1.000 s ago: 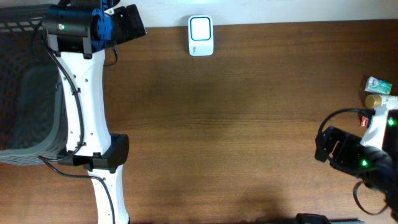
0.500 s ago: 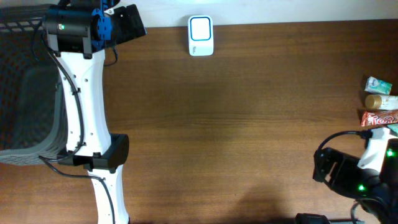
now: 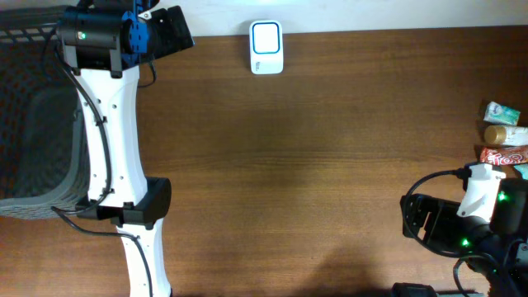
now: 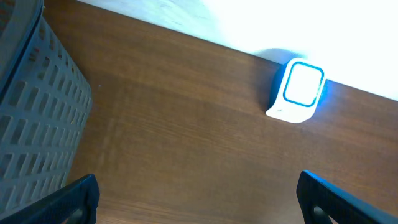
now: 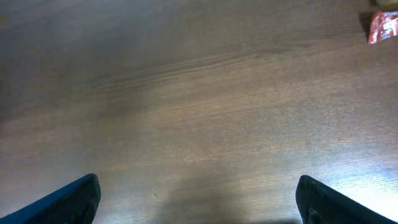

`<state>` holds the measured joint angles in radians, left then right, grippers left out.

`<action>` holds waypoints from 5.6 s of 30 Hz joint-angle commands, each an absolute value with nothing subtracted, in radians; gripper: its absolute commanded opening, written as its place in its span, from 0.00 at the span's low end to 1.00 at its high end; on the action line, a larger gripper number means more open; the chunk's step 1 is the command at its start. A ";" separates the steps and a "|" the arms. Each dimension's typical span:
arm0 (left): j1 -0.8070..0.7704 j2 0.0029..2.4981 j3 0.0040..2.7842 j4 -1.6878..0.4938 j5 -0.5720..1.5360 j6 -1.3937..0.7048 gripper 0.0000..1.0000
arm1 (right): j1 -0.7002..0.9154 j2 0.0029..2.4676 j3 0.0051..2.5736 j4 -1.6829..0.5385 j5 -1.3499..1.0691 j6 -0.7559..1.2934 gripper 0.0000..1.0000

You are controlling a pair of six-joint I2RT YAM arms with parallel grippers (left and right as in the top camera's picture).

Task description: Scan the item barcode

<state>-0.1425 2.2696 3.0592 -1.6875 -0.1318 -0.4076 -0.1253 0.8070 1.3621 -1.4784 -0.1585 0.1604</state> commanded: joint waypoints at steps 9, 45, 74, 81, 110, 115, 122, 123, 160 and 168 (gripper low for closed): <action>-0.141 2.274 3.061 -1.688 -0.139 -0.395 0.99 | -0.117 0.601 1.175 -1.395 -0.184 0.153 0.99; -0.141 2.274 3.061 -1.688 -0.139 -0.395 0.99 | -0.117 0.460 1.029 -1.308 -0.259 0.108 0.99; -0.141 2.274 3.061 -1.688 -0.139 -0.395 0.99 | -0.116 0.447 1.008 -1.231 -0.270 0.088 0.99; -0.141 2.274 3.061 -1.688 -0.139 -0.395 0.99 | -0.052 0.177 0.665 -0.782 -0.258 0.083 0.99; -0.141 2.274 3.061 -1.688 -0.139 -0.395 0.99 | -0.019 0.003 0.006 0.109 -0.126 0.081 0.99; -0.141 2.274 3.061 -1.688 -0.139 -0.395 0.99 | -0.020 0.003 0.006 -0.026 -0.123 0.082 0.99; -0.141 2.274 3.061 -1.688 -0.139 -0.395 0.99 | -0.022 0.003 0.006 -0.068 -0.119 0.082 0.99; -0.141 2.274 3.061 -1.688 -0.139 -0.395 0.99 | -0.020 0.004 0.006 -0.071 -0.112 0.081 0.99; -0.141 2.274 3.061 -1.688 -0.184 -0.391 0.99 | -0.020 0.004 0.006 -0.072 -0.096 -0.022 0.99; -0.150 2.261 3.060 -1.688 -0.137 -0.391 0.99 | -0.020 0.004 0.006 -0.072 -0.096 -0.022 0.99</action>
